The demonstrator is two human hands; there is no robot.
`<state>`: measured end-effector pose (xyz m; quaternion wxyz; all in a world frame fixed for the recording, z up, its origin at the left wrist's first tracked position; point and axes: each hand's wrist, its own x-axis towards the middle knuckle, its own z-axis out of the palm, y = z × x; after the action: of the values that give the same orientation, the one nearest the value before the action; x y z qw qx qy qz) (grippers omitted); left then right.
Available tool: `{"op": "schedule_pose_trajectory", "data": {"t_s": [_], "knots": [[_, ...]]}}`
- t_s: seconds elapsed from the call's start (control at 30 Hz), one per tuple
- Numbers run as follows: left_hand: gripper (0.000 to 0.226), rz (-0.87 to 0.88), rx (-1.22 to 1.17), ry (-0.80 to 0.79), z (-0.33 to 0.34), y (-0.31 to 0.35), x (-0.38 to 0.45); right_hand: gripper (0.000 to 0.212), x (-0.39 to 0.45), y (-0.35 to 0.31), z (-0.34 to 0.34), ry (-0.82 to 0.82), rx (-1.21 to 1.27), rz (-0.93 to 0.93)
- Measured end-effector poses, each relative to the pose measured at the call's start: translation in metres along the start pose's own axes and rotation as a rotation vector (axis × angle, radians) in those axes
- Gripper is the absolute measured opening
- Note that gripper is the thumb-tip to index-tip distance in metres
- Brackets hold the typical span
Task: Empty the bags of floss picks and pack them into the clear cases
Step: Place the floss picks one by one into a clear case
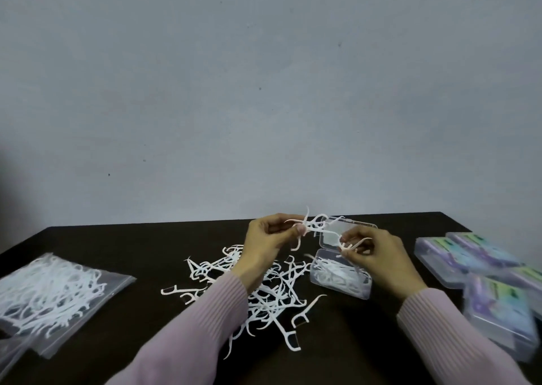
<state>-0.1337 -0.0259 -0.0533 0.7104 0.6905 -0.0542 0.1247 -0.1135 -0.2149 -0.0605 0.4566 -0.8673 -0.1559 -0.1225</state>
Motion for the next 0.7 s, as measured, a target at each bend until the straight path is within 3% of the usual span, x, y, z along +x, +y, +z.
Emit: {"op": "schedule_pose_trajectory", "data": {"t_s": [0.2,0.5,0.7], "knots": [[0.015,-0.036,-0.125,0.006,0.004,-0.007,0.017,0.023,0.000,0.002,0.007,-0.058,-0.025,-0.082],[0.019,-0.077,-0.121,-0.076,0.003,-0.016,0.021,0.017,0.002,0.010,0.008,-0.057,0.044,-0.050],[0.020,-0.085,-0.123,-0.153,0.008,-0.019,0.021,0.025,0.001,0.012,0.008,-0.084,0.071,-0.058]]}}
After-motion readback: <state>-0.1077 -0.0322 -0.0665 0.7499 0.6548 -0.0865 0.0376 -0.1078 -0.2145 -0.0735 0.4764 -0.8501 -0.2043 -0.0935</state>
